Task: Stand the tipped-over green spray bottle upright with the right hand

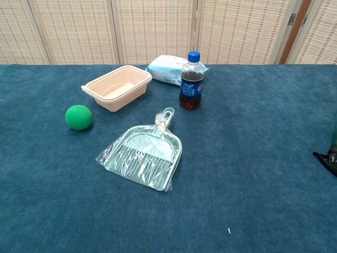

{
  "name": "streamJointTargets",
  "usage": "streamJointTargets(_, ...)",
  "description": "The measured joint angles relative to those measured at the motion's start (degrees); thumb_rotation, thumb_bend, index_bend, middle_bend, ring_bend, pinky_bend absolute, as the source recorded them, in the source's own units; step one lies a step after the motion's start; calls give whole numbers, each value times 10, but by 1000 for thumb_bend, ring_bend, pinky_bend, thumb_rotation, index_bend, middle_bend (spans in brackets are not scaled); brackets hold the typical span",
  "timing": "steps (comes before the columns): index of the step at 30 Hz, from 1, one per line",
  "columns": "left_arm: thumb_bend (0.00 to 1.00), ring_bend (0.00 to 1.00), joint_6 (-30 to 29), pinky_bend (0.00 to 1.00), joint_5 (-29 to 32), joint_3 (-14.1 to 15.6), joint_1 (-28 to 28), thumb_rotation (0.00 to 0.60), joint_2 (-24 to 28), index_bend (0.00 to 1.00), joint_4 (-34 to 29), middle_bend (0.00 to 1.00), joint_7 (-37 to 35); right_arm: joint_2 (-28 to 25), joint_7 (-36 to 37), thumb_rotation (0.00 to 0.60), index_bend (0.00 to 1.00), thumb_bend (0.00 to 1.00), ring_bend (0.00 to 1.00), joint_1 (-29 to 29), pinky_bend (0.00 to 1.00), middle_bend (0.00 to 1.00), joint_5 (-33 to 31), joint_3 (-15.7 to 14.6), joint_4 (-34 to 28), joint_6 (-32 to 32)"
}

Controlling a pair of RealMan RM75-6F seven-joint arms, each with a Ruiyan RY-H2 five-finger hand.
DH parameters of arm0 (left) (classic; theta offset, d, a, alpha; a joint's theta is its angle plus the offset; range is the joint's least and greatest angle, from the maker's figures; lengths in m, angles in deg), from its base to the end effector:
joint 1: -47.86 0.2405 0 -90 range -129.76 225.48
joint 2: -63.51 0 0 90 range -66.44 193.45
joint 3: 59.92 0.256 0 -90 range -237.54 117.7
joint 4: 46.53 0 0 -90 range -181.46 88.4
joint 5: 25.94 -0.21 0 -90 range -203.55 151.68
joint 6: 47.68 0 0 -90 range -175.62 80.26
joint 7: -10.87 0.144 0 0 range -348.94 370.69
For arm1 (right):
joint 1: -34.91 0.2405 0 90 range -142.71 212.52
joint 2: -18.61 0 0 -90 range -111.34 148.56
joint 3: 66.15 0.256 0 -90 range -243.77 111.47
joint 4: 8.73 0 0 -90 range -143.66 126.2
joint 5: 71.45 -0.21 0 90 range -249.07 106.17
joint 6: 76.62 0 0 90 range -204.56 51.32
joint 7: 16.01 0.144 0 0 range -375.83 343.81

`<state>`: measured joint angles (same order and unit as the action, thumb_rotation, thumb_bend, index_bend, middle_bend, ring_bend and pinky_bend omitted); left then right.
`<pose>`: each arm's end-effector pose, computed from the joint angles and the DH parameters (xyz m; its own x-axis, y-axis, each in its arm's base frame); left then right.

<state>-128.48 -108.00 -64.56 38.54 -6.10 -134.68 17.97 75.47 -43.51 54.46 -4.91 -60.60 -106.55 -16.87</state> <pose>-0.3118 0.2124 0.1328 0.4767 0.0177 0.8789 0.8790 -0.0130 -0.4766 -0.3044 -0.2580 0.1566 0.7179 -0.2909 0.6325 -0.6742 -0.0639 0.7358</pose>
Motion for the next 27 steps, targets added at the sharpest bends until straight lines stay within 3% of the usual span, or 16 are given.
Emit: streamJointTargets(27,612,26,17,21,18,-7,-13,600,-18,189,33,103,-18,22,-64,600,0,260,0,71,72,0,-75,-30,43,-70)
